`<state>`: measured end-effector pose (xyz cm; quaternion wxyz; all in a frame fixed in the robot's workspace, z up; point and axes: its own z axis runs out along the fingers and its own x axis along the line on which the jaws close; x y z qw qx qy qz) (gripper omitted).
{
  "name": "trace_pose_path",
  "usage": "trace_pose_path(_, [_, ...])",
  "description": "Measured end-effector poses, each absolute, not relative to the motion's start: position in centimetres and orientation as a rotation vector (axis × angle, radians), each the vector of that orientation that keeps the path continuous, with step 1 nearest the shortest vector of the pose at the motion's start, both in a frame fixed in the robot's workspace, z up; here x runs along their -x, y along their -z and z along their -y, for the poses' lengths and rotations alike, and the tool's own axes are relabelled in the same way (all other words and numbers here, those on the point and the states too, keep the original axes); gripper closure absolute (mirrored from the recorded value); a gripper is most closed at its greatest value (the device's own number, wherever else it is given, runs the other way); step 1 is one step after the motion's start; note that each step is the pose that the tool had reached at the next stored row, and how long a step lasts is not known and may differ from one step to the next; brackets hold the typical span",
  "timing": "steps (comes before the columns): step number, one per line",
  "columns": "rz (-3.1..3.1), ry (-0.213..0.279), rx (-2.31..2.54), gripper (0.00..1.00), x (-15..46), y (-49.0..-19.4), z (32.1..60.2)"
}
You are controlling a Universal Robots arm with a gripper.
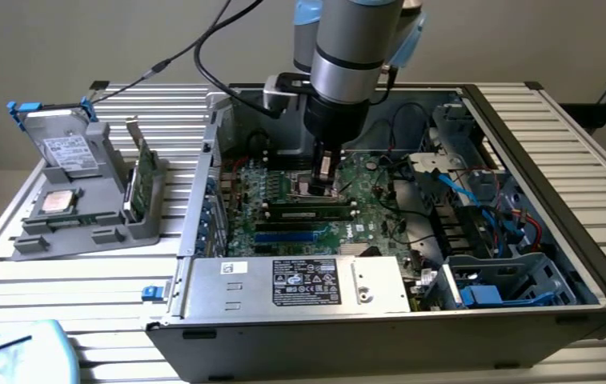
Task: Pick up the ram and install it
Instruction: 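Press down the ram until it locks into place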
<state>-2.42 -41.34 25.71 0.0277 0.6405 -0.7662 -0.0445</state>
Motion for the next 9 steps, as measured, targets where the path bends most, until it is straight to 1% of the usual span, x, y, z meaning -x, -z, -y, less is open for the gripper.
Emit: trace_pose_path(9, [2.465,0.101,-1.870,0.89,2.43,-25.72,41.34])
